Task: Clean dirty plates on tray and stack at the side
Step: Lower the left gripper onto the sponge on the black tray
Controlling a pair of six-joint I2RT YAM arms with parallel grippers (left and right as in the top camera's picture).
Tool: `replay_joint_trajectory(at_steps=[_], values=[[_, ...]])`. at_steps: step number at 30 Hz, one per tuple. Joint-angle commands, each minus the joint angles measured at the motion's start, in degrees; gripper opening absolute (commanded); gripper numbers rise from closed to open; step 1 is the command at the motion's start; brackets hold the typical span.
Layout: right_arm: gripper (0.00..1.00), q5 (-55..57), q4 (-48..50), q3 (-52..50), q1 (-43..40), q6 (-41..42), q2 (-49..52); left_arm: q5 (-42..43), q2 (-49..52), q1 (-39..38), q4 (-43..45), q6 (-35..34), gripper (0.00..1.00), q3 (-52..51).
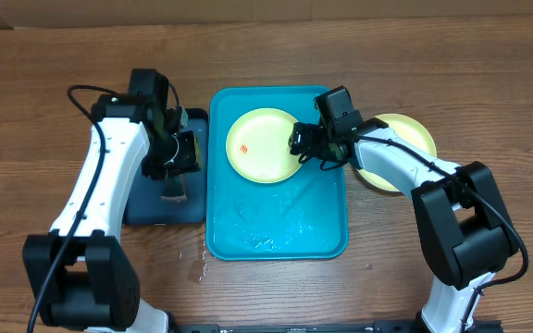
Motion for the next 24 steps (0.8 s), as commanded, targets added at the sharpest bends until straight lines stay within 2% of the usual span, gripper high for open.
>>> replay_joint_trajectory(at_steps=[1, 3, 7, 10, 21, 24], values=[[0.88, 0.0, 0.1, -0.1, 0.2, -0.2, -0.3, -10.5, 3.1, 0.3, 0.3, -3.8, 0.48, 0.0], [0.88, 0.0, 0.1, -0.1, 0.2, -0.2, -0.3, -12.6, 5.2, 0.3, 0.1, -4.7, 0.51, 0.0], [0.88, 0.0, 0.3, -0.1, 0.2, -0.2, -0.3, -12.7, 10.2, 0.3, 0.1, -4.7, 0.51, -0.2], [0.88, 0.0, 0.3, -0.1, 0.2, -0.2, -0.4, -12.7, 13.4, 0.7, 0.6, -4.7, 0.39, -0.1], [0.88, 0.0, 0.5, -0.1, 0.2, -0.2, -0.3, -10.3, 15.1, 6.5, 1.9, -4.5, 0.36, 0.0], [0.88, 0.0, 0.5, -0.1, 0.2, -0.2, -0.3, -6.4, 15.1, 7.6, 2.6, -3.3, 0.25, 0.0]])
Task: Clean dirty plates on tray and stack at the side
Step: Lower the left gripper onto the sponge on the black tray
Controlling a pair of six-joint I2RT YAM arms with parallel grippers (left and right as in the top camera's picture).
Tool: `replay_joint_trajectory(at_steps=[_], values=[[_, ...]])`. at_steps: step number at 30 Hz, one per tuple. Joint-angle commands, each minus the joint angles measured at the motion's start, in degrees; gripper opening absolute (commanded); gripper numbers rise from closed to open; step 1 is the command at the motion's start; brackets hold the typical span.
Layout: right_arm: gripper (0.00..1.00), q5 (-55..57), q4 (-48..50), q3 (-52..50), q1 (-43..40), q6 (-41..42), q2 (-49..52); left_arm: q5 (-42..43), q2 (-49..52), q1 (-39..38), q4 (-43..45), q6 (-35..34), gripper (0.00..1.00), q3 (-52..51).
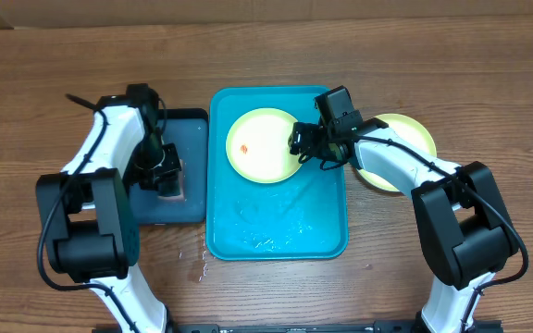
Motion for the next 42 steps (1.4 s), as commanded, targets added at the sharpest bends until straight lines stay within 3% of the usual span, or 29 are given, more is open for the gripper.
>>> replay_joint_trajectory(at_steps=[1, 13, 25, 26, 29, 32, 35, 38, 42], values=[[0.88, -0.1, 0.3, -0.1, 0.2, -0.2, -0.4, 4.3, 0.1, 1.0, 0.5, 1.1, 0.24, 0.0], [0.88, -0.1, 0.3, -0.1, 0.2, -0.2, -0.3, 4.7, 0.1, 1.0, 3.2, 7.8, 0.31, -0.1], [0.88, -0.1, 0.4, -0.1, 0.2, -0.2, -0.3, 2.1, 0.1, 0.7, 10.0, 8.2, 0.33, -5.8], [0.88, -0.1, 0.4, -0.1, 0.2, -0.2, -0.4, 2.1, 0.1, 0.6, 10.0, 8.2, 0.31, -6.0], [0.88, -0.1, 0.3, -0.1, 0.2, -0.2, -0.3, 3.1, -0.1, 0.6, 9.9, 8.7, 0.07, -5.9], [0.88, -0.1, 0.3, -0.1, 0.2, -0.2, -0.4, 5.8, -0.7, 0.8, 9.3, 10.1, 0.04, -4.5], [0.82, -0.1, -0.1, -0.1, 0.2, -0.2, -0.3, 6.8, -2.5, 1.1, 9.3, 10.1, 0.04, -2.8], [0.59, -0.1, -0.4, -0.2, 0.2, -0.2, -0.3, 8.2, -5.9, 1.3, 9.5, 10.9, 0.04, -1.4], [0.49, -0.1, -0.5, -0.2, 0.2, -0.2, -0.3, 10.1, -13.0, 1.6, 10.2, 12.4, 0.04, -0.8]])
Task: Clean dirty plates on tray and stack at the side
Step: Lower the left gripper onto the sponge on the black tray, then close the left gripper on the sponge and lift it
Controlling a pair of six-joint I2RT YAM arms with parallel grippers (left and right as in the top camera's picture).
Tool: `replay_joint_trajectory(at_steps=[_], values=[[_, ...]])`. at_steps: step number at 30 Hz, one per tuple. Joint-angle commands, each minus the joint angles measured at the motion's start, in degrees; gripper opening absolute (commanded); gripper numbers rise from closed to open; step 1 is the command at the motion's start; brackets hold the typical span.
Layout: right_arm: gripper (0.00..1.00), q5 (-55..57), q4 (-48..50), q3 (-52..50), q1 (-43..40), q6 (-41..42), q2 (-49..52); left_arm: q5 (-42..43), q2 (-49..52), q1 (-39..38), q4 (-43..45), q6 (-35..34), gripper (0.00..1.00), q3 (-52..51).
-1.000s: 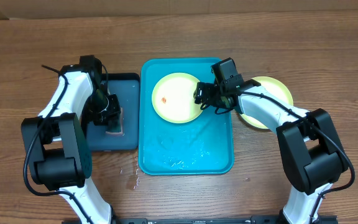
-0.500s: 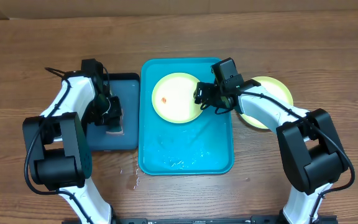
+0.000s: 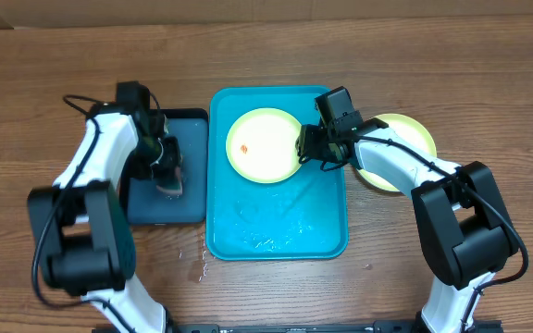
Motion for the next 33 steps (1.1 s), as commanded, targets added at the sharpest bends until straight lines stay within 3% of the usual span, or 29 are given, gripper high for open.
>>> replay_joint_trajectory(at_steps=[1, 10, 24, 33], values=[[0.49, -0.1, 0.2, -0.1, 0.2, -0.2, -0.3, 2.9, -9.0, 0.7, 0.6, 2.1, 0.04, 2.5], [0.55, -0.1, 0.2, -0.1, 0.2, -0.2, -0.3, 3.3, -16.6, 0.8, 1.5, 3.4, 0.04, 2.4], [0.56, 0.0, 0.0, -0.1, 0.2, -0.2, -0.3, 5.4, -10.1, 0.8, 7.8, 4.6, 0.04, -3.5], [0.58, 0.0, 0.0, -0.1, 0.2, -0.2, -0.3, 5.4, -1.9, 0.8, 13.5, 1.0, 0.04, -7.7]])
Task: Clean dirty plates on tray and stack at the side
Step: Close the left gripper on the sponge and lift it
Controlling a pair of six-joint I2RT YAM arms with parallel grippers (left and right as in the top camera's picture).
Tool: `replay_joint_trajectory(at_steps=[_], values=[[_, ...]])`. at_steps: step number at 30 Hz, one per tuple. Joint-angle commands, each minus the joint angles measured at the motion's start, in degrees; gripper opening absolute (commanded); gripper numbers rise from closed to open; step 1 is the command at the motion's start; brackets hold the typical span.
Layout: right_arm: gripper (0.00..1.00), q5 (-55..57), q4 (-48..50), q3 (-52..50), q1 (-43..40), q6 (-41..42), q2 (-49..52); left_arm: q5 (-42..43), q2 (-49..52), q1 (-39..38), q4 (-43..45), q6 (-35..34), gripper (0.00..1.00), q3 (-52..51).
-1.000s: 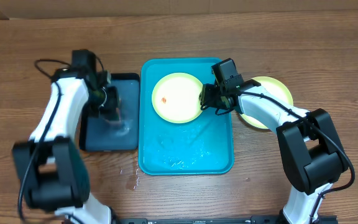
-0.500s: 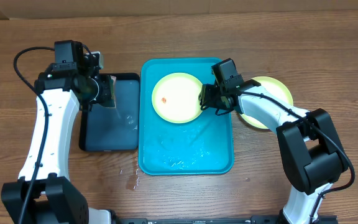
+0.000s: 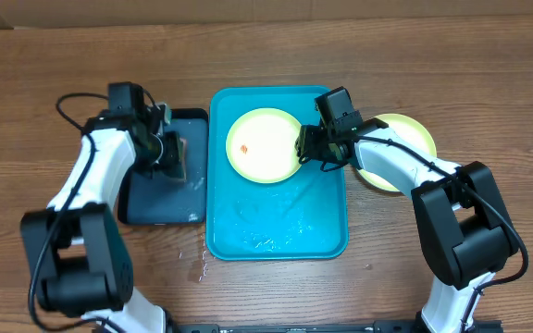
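A yellow plate (image 3: 265,145) with a small red stain (image 3: 244,148) lies at the back of the teal tray (image 3: 327,236). My right gripper (image 3: 302,148) sits at the plate's right rim and looks shut on it. A second yellow plate (image 3: 403,139) rests on the table to the right, partly under my right arm. My left gripper (image 3: 172,154) hovers over the back right part of the dark tray (image 3: 160,203), shut on a tan sponge (image 3: 182,161).
Water is pooled in the front half of the teal tray, with a few drops on the wooden table (image 3: 63,268) near its front left corner. The dark tray lies right against the teal tray's left side.
My left gripper, with the sponge in it, has moved from the middle of the dark tray to its back right part, nearer the teal tray. The right gripper stays at the plate's rim.
At first my left gripper was above the dark tray with the sponge lying in front of it. Then it was down on the sponge and stayed there. Now it holds the sponge close to the teal tray. The right gripper kept to the stained plate's rim throughout.
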Motion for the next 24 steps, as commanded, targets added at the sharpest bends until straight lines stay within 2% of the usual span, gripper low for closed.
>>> replay_joint_trajectory(at_steps=[1, 3, 7, 9, 15, 24], values=[[0.58, -0.1, 0.3, -0.1, 0.2, -0.2, -0.3, 1.1, 2.7, 0.6, 1.2, -2.1, 0.04, -0.2], [0.58, -0.1, 0.3, -0.1, 0.2, -0.2, -0.3, 1.1, 3.3, 0.6, 1.9, -2.3, 0.07, -0.2], [0.57, -0.1, 0.3, -0.1, 0.2, -0.2, -0.3, 1.1, 3.3, 0.6, 1.7, -2.3, 0.29, 0.3], [0.57, -0.1, 0.3, -0.1, 0.2, -0.2, -0.3, 0.9, 3.3, 0.6, 0.6, -1.7, 0.34, 1.1], [0.57, -0.1, 0.3, -0.1, 0.2, -0.2, -0.3, 0.5, 3.3, 0.6, -1.0, -0.9, 0.31, 2.5], [0.58, -0.1, 0.3, -0.1, 0.2, -0.2, -0.3, -2.6, 3.7, 0.4, -2.4, -0.8, 0.33, 2.0]])
